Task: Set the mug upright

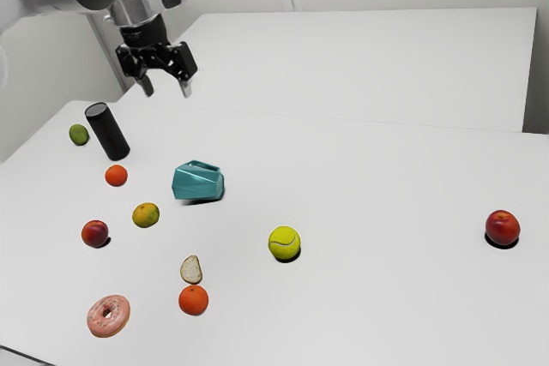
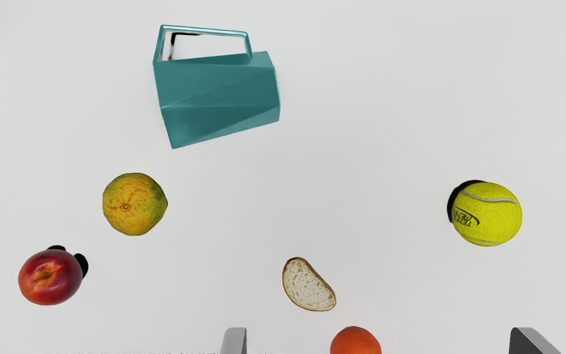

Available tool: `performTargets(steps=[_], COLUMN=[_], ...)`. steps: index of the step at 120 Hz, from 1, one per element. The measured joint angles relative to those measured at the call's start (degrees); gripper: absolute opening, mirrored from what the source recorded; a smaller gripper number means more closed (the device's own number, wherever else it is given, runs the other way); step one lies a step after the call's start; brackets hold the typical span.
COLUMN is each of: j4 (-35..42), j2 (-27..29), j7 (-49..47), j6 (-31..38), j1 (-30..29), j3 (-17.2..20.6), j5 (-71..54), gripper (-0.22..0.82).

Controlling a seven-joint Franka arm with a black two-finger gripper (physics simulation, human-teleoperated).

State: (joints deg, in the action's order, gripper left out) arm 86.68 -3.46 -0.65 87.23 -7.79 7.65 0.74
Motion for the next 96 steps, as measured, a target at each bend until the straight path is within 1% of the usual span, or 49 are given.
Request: performTargets(steps=[15,44,56,82,96], j4=[0.25,1.09,2.96,7.81,8.99], j2=[-0.47,-2.62,-4.1,-5.81,-7.28], j7=[1.26,5.7,7.94,12.88,15.33], j6=[-0.11,0.24,1.72,8.06,10.58], j1=[-6.3,-13.57,-15.5,-18.4,-18.93], j3=[-0.11,-0.6,-0.76,-0.88,-0.89], j5=[1.84,7.32,9.73,14.28,17.35], gripper=[0.58,0.58,0.58,0.58,0.57])
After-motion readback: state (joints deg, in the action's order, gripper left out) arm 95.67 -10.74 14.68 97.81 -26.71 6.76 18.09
